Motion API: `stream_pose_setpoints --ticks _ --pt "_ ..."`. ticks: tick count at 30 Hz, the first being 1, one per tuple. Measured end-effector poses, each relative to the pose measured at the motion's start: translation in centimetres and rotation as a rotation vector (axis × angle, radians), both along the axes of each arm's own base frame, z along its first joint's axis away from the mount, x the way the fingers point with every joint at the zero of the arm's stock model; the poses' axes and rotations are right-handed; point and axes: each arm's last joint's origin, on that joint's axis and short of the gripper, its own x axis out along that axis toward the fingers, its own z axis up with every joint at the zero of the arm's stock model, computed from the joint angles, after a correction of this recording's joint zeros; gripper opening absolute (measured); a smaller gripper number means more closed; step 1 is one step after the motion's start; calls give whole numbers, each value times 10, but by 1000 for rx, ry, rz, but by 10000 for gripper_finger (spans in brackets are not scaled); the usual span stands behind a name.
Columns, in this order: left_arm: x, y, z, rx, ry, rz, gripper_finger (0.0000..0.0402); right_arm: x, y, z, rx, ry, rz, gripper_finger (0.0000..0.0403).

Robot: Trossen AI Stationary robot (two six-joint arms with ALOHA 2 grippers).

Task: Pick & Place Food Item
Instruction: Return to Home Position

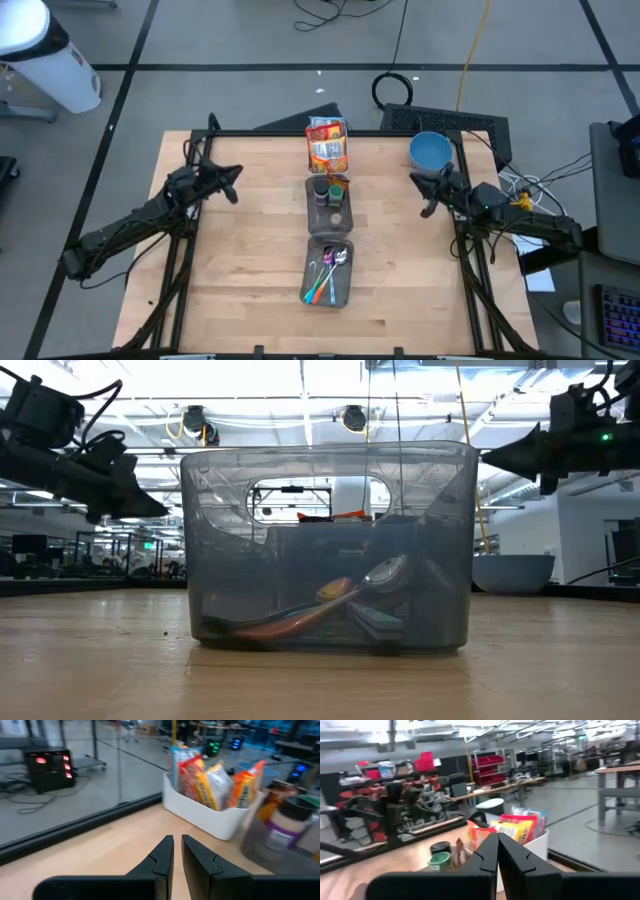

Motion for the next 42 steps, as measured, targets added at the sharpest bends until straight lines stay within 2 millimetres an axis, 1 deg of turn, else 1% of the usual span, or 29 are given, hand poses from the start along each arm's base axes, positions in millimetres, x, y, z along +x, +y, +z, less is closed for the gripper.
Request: stream_pose_setpoints --ticks 4,10,19,25,42 --pt "1 -1 0 -7 -5 -44 42 0 1 0 -24 14 18 0" --pt "1 -1 -1 -9 -1 -40 42 1 0 -5 -53 88 14 0" --pt "1 -1 -2 -27 5 -38 42 1 0 -6 -64 108 13 0" --pt "1 -1 -1 -22 -3 -37 42 1 0 -6 -132 145 4 0" --pt "1 -1 1 -10 -14 -36 42 1 0 -5 -145 140 0 0"
